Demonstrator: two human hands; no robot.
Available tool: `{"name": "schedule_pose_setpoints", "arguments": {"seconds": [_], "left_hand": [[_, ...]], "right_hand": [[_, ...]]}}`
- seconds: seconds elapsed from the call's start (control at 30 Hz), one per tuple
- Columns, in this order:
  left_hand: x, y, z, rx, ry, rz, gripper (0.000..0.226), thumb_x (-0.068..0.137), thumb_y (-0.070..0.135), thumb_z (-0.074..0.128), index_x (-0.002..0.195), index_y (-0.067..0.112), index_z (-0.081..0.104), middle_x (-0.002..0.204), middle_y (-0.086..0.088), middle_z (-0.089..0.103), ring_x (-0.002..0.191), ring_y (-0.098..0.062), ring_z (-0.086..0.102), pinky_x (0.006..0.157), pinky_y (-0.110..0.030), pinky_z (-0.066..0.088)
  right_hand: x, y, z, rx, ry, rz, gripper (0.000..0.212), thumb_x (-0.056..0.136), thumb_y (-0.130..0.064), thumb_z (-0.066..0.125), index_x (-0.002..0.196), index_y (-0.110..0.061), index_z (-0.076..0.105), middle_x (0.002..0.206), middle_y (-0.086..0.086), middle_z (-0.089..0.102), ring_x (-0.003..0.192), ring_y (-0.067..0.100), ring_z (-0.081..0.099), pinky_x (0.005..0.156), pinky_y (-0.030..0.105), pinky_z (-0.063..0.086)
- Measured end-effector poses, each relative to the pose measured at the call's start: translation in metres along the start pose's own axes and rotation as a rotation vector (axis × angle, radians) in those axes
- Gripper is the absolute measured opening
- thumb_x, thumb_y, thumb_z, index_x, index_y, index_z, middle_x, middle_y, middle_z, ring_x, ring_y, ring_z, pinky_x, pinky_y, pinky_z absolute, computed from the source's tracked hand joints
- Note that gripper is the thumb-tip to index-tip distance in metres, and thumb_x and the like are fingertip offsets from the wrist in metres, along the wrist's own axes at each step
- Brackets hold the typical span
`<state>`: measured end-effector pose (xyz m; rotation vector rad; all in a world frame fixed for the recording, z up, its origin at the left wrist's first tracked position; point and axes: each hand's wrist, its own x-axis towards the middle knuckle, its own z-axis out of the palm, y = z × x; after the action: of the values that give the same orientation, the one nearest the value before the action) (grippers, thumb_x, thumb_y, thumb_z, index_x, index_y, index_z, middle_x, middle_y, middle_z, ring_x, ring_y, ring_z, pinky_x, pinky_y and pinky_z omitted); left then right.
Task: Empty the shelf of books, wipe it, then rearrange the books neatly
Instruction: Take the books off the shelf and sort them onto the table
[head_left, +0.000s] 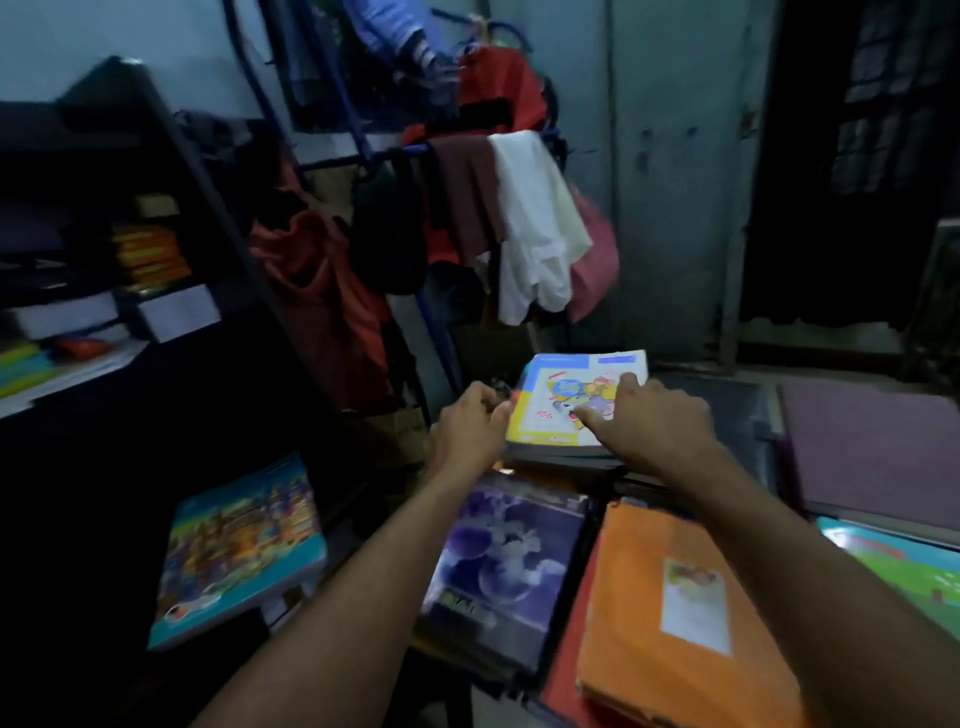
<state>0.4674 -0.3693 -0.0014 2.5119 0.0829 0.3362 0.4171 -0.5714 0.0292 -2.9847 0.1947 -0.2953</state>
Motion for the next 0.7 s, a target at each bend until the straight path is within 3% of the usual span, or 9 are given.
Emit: {"name": "schedule_pose_setpoints", "arguments": {"seconds": [0.13, 0.23, 0.3, 0.37, 0.43, 0.5, 0.6, 0.7], "left_hand": [[-0.034, -0.095, -0.056, 0.0, 0.205, -0.11, 0.029, 0.091, 0.054, 0.057, 0.112, 0.035, 0.062, 0.109, 0.006, 0.073, 0.105, -0.027, 0.067, 0.086, -0.037, 0.053], [-0.059, -0.204, -0.106, 0.178, 0.313, -0.388, 0.054, 0.09, 0.055, 0.06, 0.137, 0.029, 0.052, 0.137, -0.009, 0.058, 0.126, -0.033, 0.053, 0.102, -0.043, 0.044], [-0.074, -0.26, -0.126, 0.215, 0.169, -0.604, 0.075, 0.09, 0.064, 0.056, 0.151, 0.024, 0.038, 0.15, -0.017, 0.044, 0.137, -0.038, 0.042, 0.11, -0.047, 0.037], [-0.086, -0.294, -0.141, 0.213, 0.046, -0.653, 0.077, 0.088, 0.07, 0.054, 0.146, 0.02, 0.045, 0.144, -0.016, 0.054, 0.131, -0.038, 0.051, 0.105, -0.04, 0.045], [-0.09, -0.307, -0.147, 0.16, 0.059, -0.607, 0.067, 0.085, 0.067, 0.061, 0.131, 0.019, 0.059, 0.129, -0.01, 0.066, 0.115, -0.034, 0.063, 0.093, -0.035, 0.053], [-0.091, -0.309, -0.151, 0.09, 0.088, -0.59, 0.054, 0.083, 0.061, 0.069, 0.119, 0.021, 0.064, 0.115, -0.004, 0.071, 0.102, -0.028, 0.069, 0.083, -0.034, 0.056], [-0.098, -0.307, -0.151, -0.125, 0.108, -0.626, 0.035, 0.081, 0.046, 0.08, 0.103, 0.021, 0.068, 0.099, 0.003, 0.073, 0.087, -0.02, 0.07, 0.076, -0.034, 0.058], [-0.122, -0.3, -0.146, -0.576, 0.223, -0.693, 0.026, 0.082, 0.019, 0.083, 0.102, 0.014, 0.068, 0.097, -0.004, 0.075, 0.084, -0.021, 0.073, 0.077, -0.039, 0.061]], "right_hand": [[-0.025, -0.099, 0.011, 0.33, -0.144, -0.395, 0.054, 0.093, -0.06, 0.055, 0.121, -0.014, 0.055, 0.125, 0.017, 0.064, 0.116, 0.034, 0.06, 0.085, 0.037, 0.045], [-0.041, -0.2, 0.044, 0.399, -0.323, -0.537, 0.048, 0.094, -0.051, 0.059, 0.117, -0.01, 0.058, 0.121, 0.018, 0.066, 0.113, 0.034, 0.061, 0.081, 0.034, 0.045], [-0.048, -0.248, 0.067, 0.457, -0.453, -0.503, 0.049, 0.095, -0.046, 0.059, 0.122, -0.006, 0.058, 0.126, 0.02, 0.064, 0.115, 0.034, 0.061, 0.077, 0.033, 0.043], [-0.055, -0.293, 0.093, 0.538, -0.577, -0.432, 0.052, 0.097, -0.041, 0.059, 0.134, -0.004, 0.055, 0.136, 0.019, 0.058, 0.123, 0.034, 0.057, 0.086, 0.033, 0.046], [-0.061, -0.325, 0.117, 0.653, -0.674, -0.315, 0.062, 0.097, -0.037, 0.061, 0.146, -0.005, 0.041, 0.145, 0.017, 0.051, 0.127, 0.032, 0.055, 0.098, 0.036, 0.046], [-0.064, -0.337, 0.13, 0.738, -0.7, -0.17, 0.064, 0.095, -0.034, 0.064, 0.144, -0.004, 0.036, 0.138, 0.015, 0.054, 0.118, 0.03, 0.059, 0.089, 0.037, 0.051], [-0.064, -0.33, 0.127, 0.859, -0.742, -0.09, 0.046, 0.093, -0.027, 0.07, 0.13, -0.008, 0.048, 0.112, 0.007, 0.062, 0.094, 0.021, 0.062, 0.061, 0.029, 0.053], [-0.073, -0.318, 0.107, 0.972, -0.788, -0.127, 0.043, 0.093, -0.022, 0.07, 0.126, -0.016, 0.043, 0.114, 0.007, 0.059, 0.098, 0.022, 0.065, 0.065, 0.037, 0.06]]}}
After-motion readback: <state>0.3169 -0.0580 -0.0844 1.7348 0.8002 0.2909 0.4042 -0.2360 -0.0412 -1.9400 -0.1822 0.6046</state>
